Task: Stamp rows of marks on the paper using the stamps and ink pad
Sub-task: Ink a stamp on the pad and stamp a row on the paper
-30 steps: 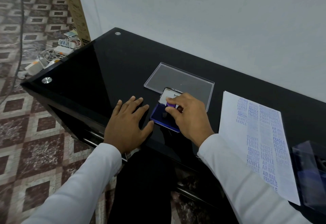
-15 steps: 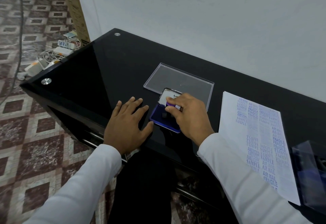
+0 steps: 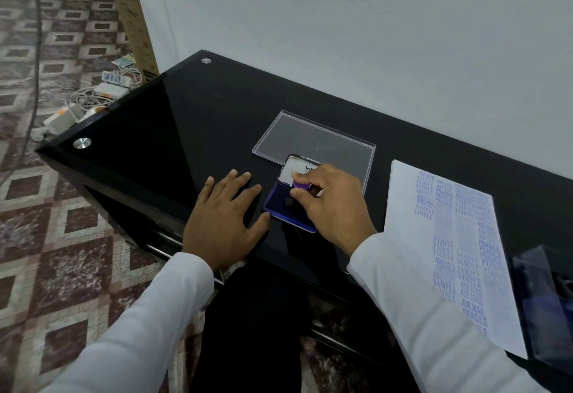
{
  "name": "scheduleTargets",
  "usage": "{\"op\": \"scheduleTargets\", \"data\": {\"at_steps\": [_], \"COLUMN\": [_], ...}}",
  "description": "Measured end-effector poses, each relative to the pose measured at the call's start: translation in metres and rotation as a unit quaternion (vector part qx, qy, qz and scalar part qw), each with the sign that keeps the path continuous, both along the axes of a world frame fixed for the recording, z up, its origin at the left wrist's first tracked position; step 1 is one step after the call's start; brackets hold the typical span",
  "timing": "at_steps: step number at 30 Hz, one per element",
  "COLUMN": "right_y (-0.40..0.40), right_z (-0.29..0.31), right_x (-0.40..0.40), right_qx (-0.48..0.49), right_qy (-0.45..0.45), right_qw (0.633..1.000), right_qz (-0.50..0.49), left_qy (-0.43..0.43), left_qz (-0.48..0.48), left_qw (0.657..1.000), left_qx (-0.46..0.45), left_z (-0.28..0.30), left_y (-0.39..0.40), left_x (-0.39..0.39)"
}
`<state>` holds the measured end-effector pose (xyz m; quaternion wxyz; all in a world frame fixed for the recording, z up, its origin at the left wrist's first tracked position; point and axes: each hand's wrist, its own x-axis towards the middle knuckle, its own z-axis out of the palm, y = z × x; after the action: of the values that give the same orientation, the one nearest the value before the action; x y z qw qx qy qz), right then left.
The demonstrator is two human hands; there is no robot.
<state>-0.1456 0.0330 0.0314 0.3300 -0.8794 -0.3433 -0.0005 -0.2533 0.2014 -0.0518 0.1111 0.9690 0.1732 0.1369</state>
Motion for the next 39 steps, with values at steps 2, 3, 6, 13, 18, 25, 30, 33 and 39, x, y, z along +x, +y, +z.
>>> {"op": "scheduleTargets", "data": {"at_steps": [2, 3, 6, 13, 18, 25, 30, 33, 39], "right_y": [0.001, 0.001, 0.001, -0.004, -0.004, -0.003, -0.003, -0.005, -0.026], "right_z": [0.0, -0.001, 0.0, 0.001, 0.0, -0.002, -0.001, 0.0, 0.011], "right_x": [0.0, 0.0, -0.002, -0.006, -0.004, -0.002, -0.003, -0.003, 0.001], "right_qx": [-0.002, -0.005, -0.006, 0.012, 0.008, 0.004, -0.021, -0.017, 0.026], "right_qy": [-0.003, -0.003, 0.001, 0.006, 0.007, 0.01, -0.001, 0.002, -0.014], "right_qw": [1.0, 1.0, 1.0, 1.0, 1.0, 1.0, 1.0, 1.0, 0.999], "right_qz": [-0.001, 0.0, -0.001, -0.002, -0.004, 0.0, 0.009, 0.008, -0.022], "left_qy": [-0.001, -0.001, 0.003, 0.002, 0.001, -0.005, 0.009, 0.003, -0.032], "left_qz": [0.001, 0.002, 0.002, 0.003, 0.001, -0.002, -0.007, -0.008, -0.036], "left_qw": [1.0, 1.0, 1.0, 1.0, 1.0, 1.0, 1.0, 0.999, 0.997], "left_qx": [0.0, 0.002, 0.002, 0.001, -0.001, -0.006, -0.019, -0.045, -0.061], "left_z": [0.0, 0.0, 0.001, 0.001, 0.001, 0.001, 0.005, 0.01, 0.025], "left_y": [0.0, 0.0, 0.0, 0.0, -0.001, -0.001, 0.001, 0.002, -0.01], "left_x": [0.0, 0.0, 0.0, 0.0, 0.0, -0.001, 0.0, 0.001, 0.01]}}
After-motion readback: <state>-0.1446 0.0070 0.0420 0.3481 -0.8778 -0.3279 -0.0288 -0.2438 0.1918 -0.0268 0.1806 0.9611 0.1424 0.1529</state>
